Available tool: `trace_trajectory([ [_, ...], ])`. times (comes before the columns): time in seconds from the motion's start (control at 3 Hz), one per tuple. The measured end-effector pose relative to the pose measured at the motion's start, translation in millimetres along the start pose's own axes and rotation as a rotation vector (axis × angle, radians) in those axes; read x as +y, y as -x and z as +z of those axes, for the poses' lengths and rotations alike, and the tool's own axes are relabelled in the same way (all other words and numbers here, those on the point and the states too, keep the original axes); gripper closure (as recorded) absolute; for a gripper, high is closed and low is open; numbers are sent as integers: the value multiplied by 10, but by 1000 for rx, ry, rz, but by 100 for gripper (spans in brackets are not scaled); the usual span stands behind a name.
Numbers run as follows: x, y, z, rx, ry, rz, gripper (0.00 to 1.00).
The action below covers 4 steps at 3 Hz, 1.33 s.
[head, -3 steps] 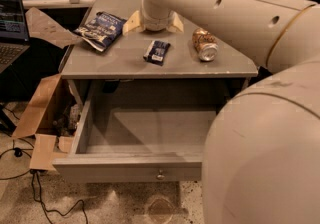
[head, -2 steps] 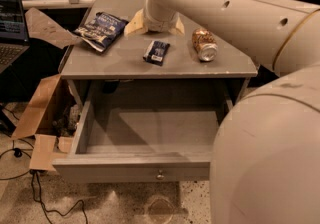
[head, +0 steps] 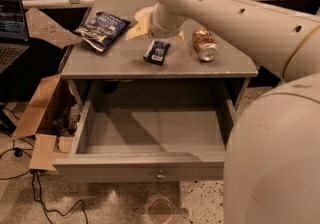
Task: Place rxbar blueberry into top drawer
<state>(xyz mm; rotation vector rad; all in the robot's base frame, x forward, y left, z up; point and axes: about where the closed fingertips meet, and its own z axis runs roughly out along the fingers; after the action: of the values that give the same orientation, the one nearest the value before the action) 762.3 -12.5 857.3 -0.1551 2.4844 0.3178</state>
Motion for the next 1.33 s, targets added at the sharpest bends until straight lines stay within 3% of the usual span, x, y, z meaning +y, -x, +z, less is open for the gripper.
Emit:
trace_trajectory([
  [0.67,11,-73,68,7,-8,-19,0],
  [1.0,99,-163,172,-6,-63,-40,0],
  [1.33,99,-163,172,-6,-63,-40,0],
])
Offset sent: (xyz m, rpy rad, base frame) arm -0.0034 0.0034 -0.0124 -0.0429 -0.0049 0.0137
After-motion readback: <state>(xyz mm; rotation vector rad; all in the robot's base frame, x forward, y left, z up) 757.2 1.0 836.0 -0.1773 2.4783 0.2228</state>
